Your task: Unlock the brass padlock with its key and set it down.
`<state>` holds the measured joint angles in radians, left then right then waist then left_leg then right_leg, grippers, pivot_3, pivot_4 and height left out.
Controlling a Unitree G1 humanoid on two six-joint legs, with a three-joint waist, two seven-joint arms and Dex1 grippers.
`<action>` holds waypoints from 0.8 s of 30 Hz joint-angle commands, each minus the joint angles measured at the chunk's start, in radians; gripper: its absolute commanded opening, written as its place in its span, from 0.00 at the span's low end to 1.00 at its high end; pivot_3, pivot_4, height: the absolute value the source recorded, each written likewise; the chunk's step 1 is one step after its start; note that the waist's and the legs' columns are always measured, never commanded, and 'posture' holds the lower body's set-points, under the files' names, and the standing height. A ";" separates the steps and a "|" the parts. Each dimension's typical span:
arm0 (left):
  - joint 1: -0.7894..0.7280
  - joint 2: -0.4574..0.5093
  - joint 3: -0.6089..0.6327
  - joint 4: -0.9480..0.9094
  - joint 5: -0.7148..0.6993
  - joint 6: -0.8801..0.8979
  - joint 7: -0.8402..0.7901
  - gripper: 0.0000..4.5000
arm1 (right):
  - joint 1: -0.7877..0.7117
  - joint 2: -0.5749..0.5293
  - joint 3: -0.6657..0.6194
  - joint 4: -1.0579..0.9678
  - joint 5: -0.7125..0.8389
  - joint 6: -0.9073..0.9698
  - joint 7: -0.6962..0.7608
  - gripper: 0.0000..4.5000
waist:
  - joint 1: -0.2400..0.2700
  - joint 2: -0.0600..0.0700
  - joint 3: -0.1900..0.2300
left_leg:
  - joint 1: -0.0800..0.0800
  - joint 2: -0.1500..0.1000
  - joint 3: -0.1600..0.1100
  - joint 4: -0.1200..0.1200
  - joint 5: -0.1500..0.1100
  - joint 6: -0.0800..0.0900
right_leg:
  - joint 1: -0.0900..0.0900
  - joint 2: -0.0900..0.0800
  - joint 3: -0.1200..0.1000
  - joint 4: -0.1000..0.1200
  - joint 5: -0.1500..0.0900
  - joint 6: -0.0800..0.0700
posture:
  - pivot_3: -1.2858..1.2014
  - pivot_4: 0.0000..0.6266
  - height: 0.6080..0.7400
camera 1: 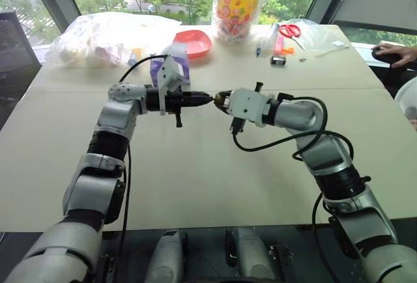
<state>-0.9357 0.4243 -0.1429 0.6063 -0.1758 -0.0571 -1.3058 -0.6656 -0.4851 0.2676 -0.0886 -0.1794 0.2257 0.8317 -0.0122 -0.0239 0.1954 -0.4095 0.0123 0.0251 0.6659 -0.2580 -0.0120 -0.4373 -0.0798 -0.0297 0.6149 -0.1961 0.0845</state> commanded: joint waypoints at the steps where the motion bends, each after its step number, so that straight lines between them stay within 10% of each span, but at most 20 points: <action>1: -0.005 0.002 -0.047 -0.001 0.065 -0.161 -0.028 0.00 | -0.032 0.019 -0.022 -0.106 0.053 0.015 0.008 0.16 | 0.001 0.000 0.000 | 0.000 0.000 0.000 0.000 0.000 0.000 | 0.000 0.000 0.000 0.000 0.000 0.000 | 0.52 0.24 1.00; 4: -0.020 0.005 -0.046 0.033 0.078 -0.160 -0.027 0.00 | -0.036 0.020 -0.029 -0.111 0.053 0.025 0.004 0.16 | 0.001 0.000 0.000 | 0.000 0.000 0.000 0.000 0.000 0.000 | 0.000 0.000 0.000 0.000 0.000 0.000 | 0.52 0.24 1.00; 10: -0.092 -0.003 0.086 0.090 -0.135 0.391 -0.072 0.00 | -0.052 -0.018 0.002 -0.083 -0.060 -0.091 -0.062 0.16 | -0.001 0.000 0.000 | -0.001 0.000 0.000 0.001 0.000 0.000 | 0.000 0.000 0.000 0.000 0.000 0.001 | 0.52 0.24 1.00; 18: -0.101 -0.001 0.125 0.041 -0.190 0.542 -0.068 0.65 | -0.054 -0.018 0.008 -0.064 -0.092 -0.145 -0.081 0.16 | -0.003 0.000 0.000 | 0.000 0.000 -0.001 0.001 0.000 0.000 | 0.000 0.001 0.000 0.001 0.000 0.001 | 0.52 0.24 1.00; 24: -0.121 -0.028 0.146 0.052 -0.202 0.539 -0.045 0.65 | -0.059 -0.011 0.016 -0.051 -0.099 -0.163 -0.084 0.16 | 0.000 0.000 0.000 | 0.000 0.000 -0.001 0.001 0.000 0.000 | 0.000 0.000 0.000 0.001 0.000 0.001 | 0.52 0.24 1.00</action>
<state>-1.0193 0.3981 -0.0182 0.6817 -0.3596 0.4888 -1.3511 -0.6942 -0.4974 0.2925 -0.1159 -0.2724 0.0804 0.7610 -0.0117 -0.0239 0.1954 -0.4099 0.0122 0.0240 0.6668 -0.2580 -0.0119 -0.4370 -0.0794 -0.0299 0.6155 -0.1964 0.0855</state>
